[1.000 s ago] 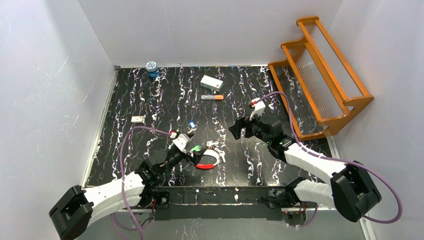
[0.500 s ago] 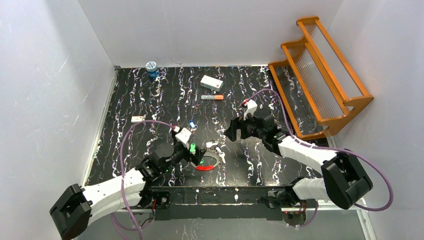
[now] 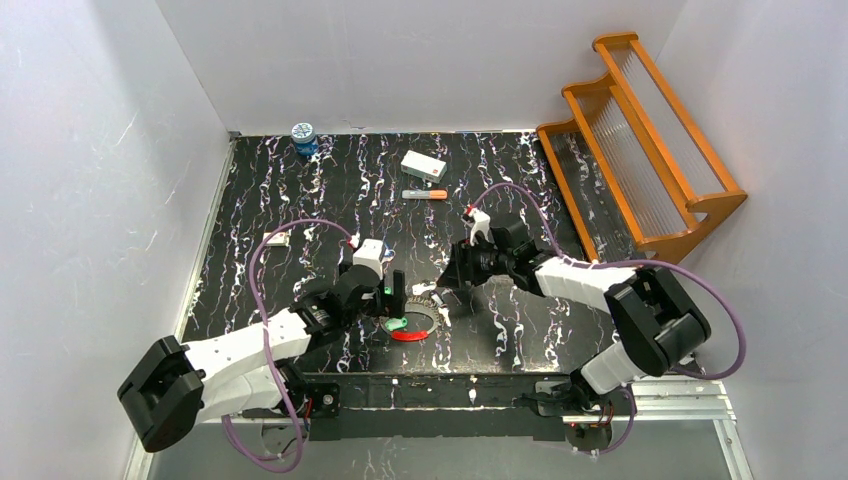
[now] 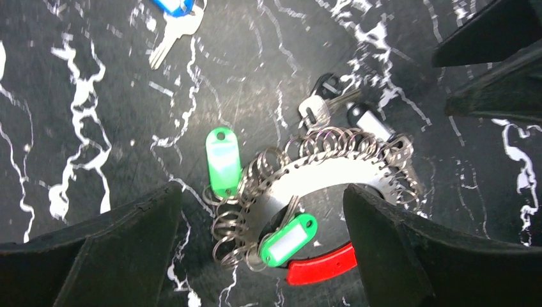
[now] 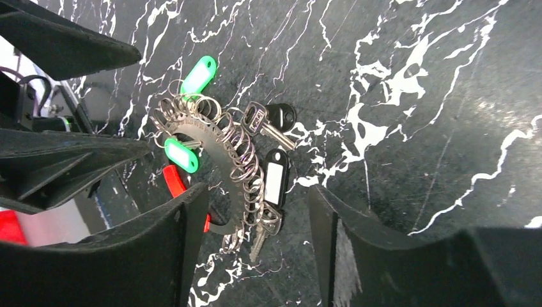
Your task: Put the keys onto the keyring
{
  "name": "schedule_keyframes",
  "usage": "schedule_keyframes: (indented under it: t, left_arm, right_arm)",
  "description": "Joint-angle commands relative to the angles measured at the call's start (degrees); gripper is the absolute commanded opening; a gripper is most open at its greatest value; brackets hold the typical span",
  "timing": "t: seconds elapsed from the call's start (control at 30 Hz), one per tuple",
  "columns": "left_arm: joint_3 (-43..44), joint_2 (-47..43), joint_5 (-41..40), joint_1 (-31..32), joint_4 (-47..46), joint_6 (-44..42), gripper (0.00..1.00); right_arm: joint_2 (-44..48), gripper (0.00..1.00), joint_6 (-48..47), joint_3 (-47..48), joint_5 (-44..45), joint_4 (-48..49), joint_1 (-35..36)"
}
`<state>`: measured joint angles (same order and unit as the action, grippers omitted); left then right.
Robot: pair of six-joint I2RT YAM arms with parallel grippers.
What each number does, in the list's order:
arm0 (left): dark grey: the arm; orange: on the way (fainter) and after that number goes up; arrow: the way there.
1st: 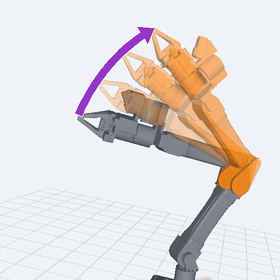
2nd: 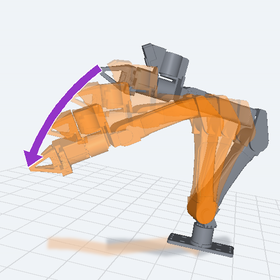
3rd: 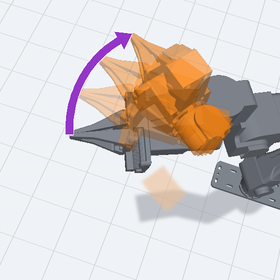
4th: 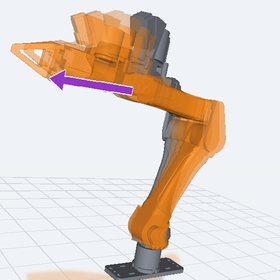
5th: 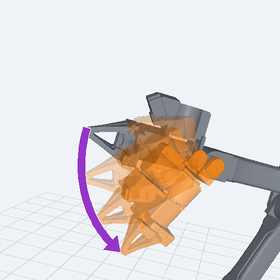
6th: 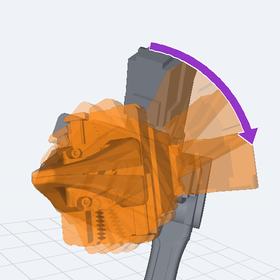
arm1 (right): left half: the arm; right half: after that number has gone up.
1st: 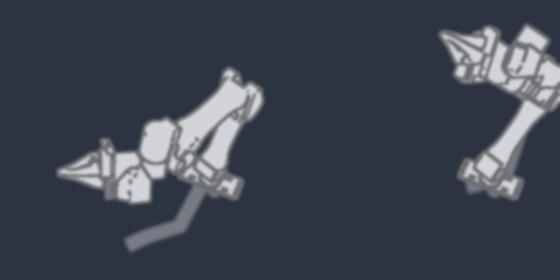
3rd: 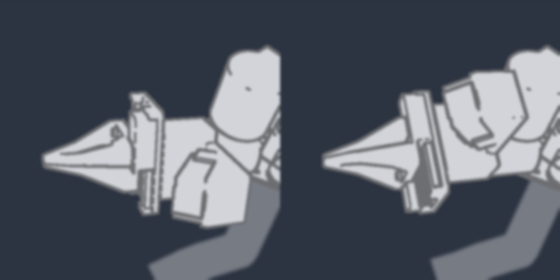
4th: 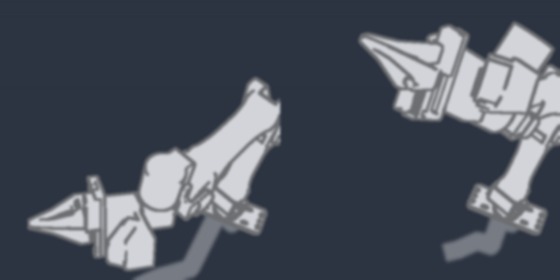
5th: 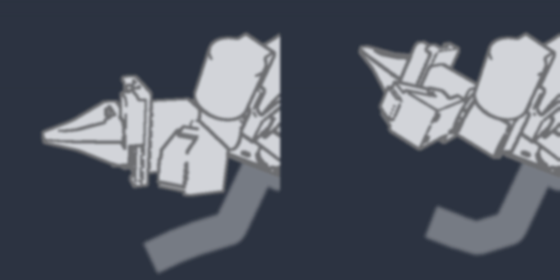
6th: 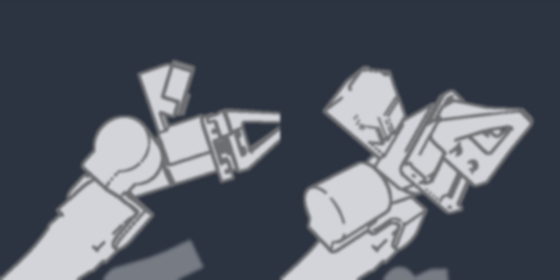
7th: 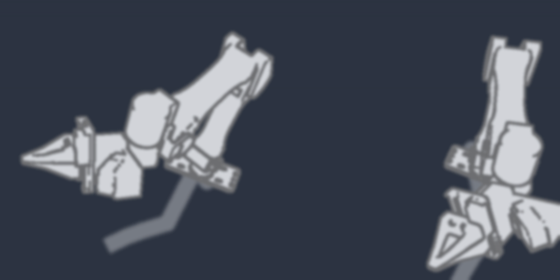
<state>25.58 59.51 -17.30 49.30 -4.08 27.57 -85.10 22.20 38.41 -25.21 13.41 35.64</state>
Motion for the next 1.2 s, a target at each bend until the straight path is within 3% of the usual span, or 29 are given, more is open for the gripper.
schedule_keyframes:
  t: [0.0, 0.2, 0.53, 0.83, 1.03, 1.17]
  left_arm:
    - [1.0, -0.6, -2.8, -0.2, 7.0, 6.5, 0.91]
    - [-1.1, -2.2, -4.1, -0.2, 5.4, 6.0, 0.73]
    - [-1.1, 0.2, -4.5, -0.3, 8.9, 10.8, 0.59]
    - [-2.8, 3.8, -2.4, -0.2, 3.0, 13.6, 0.44]
    - [-2.6, 8.5, -1.9, -0.3, -1.6, 13.6, 0.29]
    - [-0.8, 12.4, -2.4, -0.6, -2.7, 12.7, 0.25]
  right_arm:
    - [-2.2, 0.64, 4.6, 3.7, -4.2, -0.2, 0.1]
    - [-5.5, 0.56, 9.1, 6.7, -3.9, -4.1, 1.2]
    - [-12.5, 0.49, 8.7, 10.3, -4.0, -9.6, 3.1]
    - [-12.2, 0.46, 9.8, 6.9, -9.7, -6.6, 3.1]
    - [-12.5, 0.33, 11.8, 4.1, -13.5, -3.1, 3.3]
    - [-12.9, 0.26, 12.0, 3.2, -15.5, -2.6, 3.9]
